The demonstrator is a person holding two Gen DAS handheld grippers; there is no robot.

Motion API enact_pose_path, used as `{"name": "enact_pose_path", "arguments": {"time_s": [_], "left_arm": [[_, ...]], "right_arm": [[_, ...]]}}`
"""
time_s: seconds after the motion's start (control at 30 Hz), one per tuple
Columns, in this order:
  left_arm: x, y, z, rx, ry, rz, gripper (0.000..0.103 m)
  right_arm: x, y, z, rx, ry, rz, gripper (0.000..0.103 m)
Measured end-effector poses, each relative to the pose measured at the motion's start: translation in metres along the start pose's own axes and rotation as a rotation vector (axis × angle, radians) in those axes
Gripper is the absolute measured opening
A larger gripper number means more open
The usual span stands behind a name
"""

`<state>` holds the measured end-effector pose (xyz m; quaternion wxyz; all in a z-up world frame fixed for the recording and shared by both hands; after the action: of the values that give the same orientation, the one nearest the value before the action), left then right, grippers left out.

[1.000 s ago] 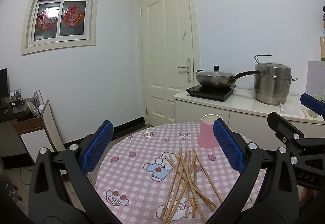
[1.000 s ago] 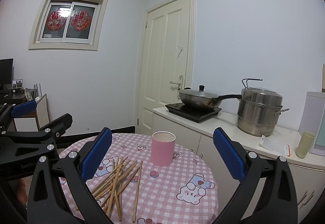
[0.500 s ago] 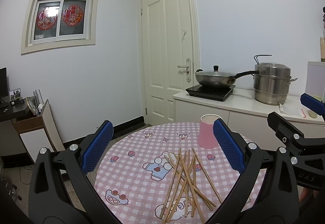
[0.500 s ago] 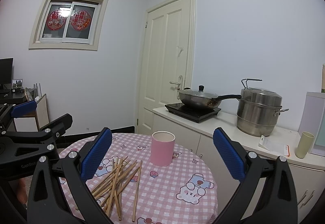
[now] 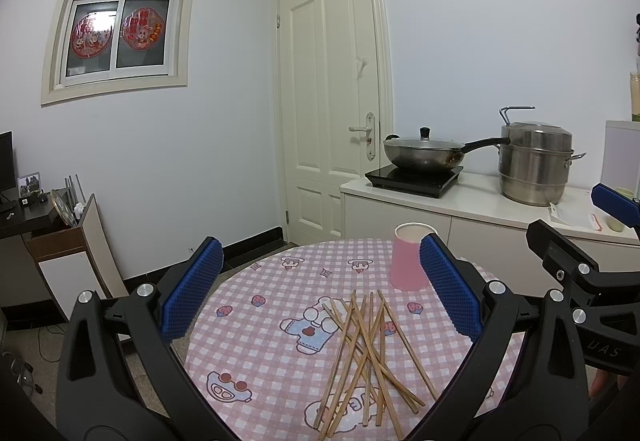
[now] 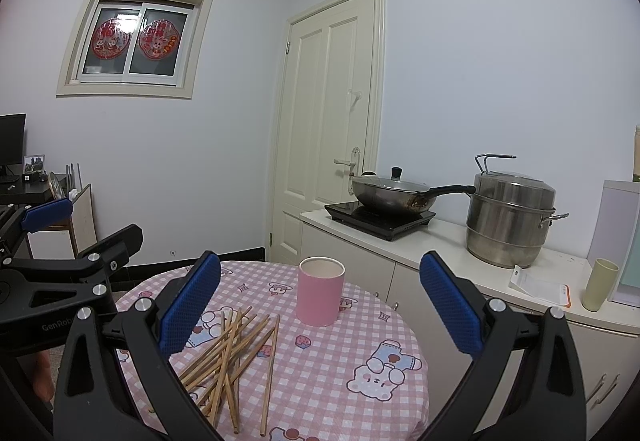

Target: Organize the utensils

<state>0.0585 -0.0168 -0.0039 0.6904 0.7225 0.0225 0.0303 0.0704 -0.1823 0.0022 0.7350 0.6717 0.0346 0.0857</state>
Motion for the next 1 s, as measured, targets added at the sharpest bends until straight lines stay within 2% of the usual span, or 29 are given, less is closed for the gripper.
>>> {"name": "enact_pose_path", "arguments": {"time_s": [1.0], "left_arm": [[0.0036, -0.0021, 0.0027, 0.001, -0.015, -0.016, 0.097]], "right_arm": [[-0.0003, -0.0009, -0.0002, -0.002, -0.008, -0.007, 0.096]]}}
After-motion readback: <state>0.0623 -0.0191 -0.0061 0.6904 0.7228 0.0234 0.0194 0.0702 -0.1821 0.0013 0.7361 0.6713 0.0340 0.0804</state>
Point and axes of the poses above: each gripper's, at about its wrist camera, not at the fingertips, and x roughly the way its jaws point, z to its right, y to its top, the point moved 4 cm from there along x, roughly the way its jaws point, and after that the axes turned 14 degrees about z, right-handed, at the moved point
